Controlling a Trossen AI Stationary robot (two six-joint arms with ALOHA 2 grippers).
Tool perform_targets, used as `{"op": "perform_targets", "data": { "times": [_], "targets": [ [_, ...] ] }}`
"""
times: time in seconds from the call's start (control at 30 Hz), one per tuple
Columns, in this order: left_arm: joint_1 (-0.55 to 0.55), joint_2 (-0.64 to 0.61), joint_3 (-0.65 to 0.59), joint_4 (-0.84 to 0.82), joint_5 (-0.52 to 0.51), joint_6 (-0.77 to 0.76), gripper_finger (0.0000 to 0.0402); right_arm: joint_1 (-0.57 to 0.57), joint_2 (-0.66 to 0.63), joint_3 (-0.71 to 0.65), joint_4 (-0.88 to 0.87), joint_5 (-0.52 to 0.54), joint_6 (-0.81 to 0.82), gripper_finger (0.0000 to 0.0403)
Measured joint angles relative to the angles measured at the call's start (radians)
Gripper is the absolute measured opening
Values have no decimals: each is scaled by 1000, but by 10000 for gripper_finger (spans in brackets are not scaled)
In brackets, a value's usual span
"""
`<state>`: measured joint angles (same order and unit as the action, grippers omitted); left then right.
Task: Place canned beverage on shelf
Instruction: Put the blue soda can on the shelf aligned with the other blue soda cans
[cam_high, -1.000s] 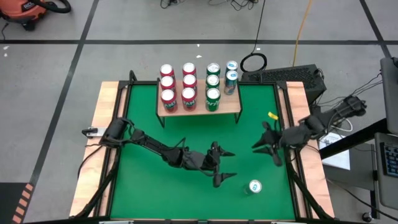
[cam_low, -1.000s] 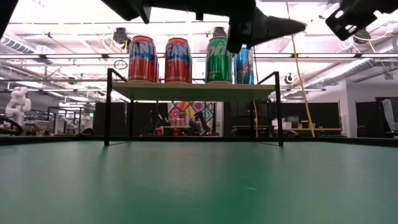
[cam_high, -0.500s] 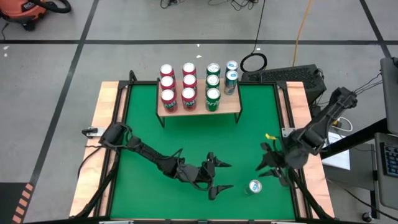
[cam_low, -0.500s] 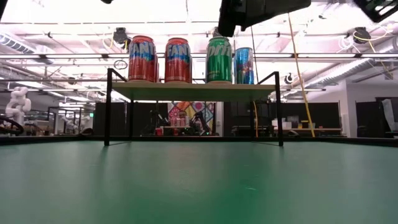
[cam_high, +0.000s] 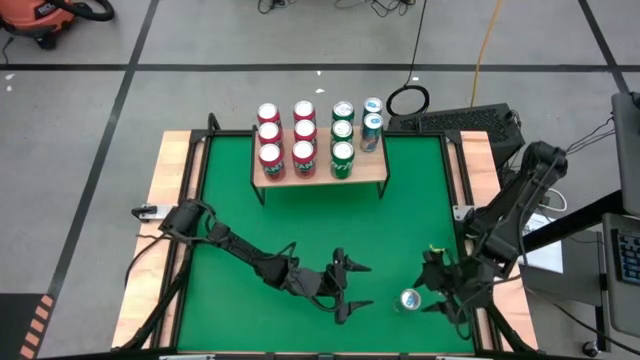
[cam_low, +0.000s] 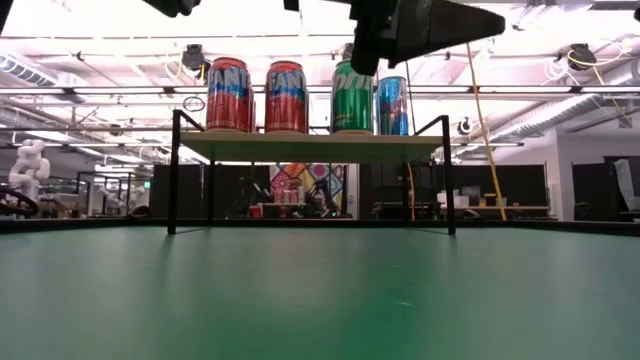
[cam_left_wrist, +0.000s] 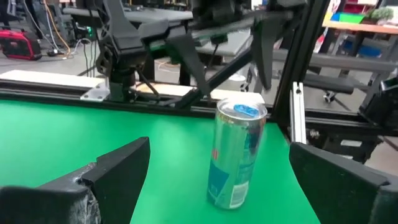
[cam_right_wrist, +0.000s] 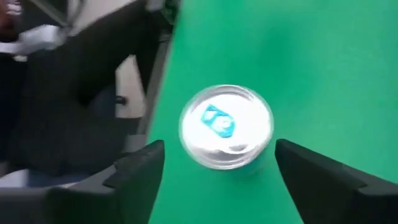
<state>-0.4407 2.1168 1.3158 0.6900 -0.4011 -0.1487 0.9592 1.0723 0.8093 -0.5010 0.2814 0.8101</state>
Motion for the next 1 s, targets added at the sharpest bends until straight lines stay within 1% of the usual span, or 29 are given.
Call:
{"op": "perform_targets", "data": {
  "times": [0.1,0.2,0.4,0.63,0.77,0.83,1.0],
  "targets": [
    [1,3,0,2,0,6,383,-2,23,0,-19,30,14,315],
    [2,4,0,5,0,5,383,-2,39,0,-25,32,20,322],
    [12,4,0,6,5,5,383,-2,91,0,-14,32,10,322],
    [32,16,0,7,4,-3,383,-3,158,0,78,34,-59,320],
    [40,25,0,11,4,-23,383,-5,181,0,82,63,-63,298],
    [44,25,0,6,4,-29,383,-6,188,0,88,80,-70,280],
    [45,25,0,6,4,-28,383,-18,191,0,92,83,-81,234]
  ]
}}
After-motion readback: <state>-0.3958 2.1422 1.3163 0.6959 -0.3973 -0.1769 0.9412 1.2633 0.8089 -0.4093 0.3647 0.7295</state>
